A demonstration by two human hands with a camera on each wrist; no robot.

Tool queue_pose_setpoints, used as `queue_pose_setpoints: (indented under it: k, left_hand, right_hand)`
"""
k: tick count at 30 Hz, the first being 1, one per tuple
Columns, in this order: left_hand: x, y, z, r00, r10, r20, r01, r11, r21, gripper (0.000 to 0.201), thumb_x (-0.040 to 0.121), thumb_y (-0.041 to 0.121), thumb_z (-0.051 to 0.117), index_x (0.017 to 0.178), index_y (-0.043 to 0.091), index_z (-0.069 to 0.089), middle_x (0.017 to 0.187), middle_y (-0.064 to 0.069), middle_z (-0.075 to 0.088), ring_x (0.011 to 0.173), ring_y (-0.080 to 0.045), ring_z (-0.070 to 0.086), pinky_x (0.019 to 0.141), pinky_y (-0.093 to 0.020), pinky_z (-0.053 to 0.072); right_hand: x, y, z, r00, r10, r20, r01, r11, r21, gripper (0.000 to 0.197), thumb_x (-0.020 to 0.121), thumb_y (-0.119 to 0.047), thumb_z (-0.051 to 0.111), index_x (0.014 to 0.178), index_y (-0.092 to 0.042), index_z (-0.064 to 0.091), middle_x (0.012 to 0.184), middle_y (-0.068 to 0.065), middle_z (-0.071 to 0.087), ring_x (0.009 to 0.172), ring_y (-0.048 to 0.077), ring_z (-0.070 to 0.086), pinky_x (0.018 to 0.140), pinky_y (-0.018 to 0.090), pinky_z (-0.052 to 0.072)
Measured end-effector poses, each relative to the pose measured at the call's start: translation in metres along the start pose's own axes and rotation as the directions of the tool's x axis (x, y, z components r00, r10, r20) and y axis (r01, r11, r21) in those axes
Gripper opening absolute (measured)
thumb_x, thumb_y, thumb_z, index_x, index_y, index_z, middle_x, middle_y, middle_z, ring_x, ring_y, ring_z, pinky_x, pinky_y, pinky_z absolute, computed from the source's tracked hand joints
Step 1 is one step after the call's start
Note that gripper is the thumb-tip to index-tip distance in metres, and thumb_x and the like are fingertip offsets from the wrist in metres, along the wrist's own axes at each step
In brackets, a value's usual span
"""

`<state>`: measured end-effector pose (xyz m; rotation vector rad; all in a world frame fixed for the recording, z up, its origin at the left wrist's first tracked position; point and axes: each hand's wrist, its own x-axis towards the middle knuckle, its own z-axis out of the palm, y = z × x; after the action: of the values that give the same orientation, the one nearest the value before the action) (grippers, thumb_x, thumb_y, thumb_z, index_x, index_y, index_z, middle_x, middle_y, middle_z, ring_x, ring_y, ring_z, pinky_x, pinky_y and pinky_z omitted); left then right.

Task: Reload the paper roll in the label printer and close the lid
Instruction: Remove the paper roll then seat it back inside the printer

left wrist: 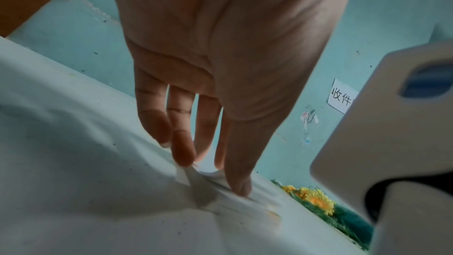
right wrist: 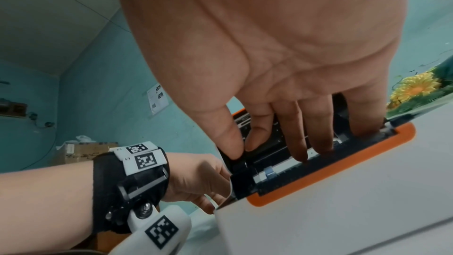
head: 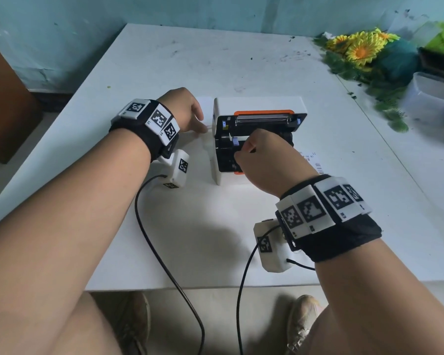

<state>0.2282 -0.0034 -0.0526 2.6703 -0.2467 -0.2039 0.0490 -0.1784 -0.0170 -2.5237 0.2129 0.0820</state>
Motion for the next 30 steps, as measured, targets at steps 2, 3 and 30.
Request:
queue_pose_setpoints:
  k: [2,3,30]
  left_hand:
    - [-0.001,0.0,0.0,1.0,0.013,0.015,-0.012,1.0,-0.021,0.024,0.087,0.033,0.089,0.104,0.018,0.082,0.091,-0.008,0.077,0.07,-0.02,0.064,0.067,-0.027,0.044]
    - [-0.001,0.0,0.0,1.0,0.016,0.017,-0.015,0.999,-0.036,0.018,0.089,0.029,0.088,0.102,0.019,0.082,0.09,-0.01,0.079,0.065,-0.019,0.062,0.064,-0.026,0.044]
    - [-0.013,-0.002,-0.032,0.913,-0.247,-0.325,0.024,0.828,-0.56,0.016,0.073,0.012,0.076,0.082,0.0,0.083,0.083,-0.017,0.082,0.072,-0.023,0.072,0.085,-0.04,0.067]
  right_hand:
    - [0.0,0.0,0.001,1.0,0.0,-0.01,0.0,1.0,-0.019,0.023,0.103,-0.022,0.057,0.116,-0.008,0.069,0.113,0.008,0.073,0.104,0.031,0.071,0.081,0.038,0.056]
    - [0.0,0.0,0.001,1.0,0.001,-0.012,-0.001,1.0,-0.025,0.023,0.103,-0.023,0.058,0.115,-0.009,0.07,0.112,0.007,0.074,0.104,0.031,0.071,0.086,0.04,0.058]
    - [0.004,0.001,0.011,0.999,-0.011,-0.037,0.01,0.999,-0.038,0.041,0.102,-0.033,0.061,0.139,-0.016,0.062,0.134,0.004,0.065,0.116,0.03,0.065,0.096,0.041,0.056]
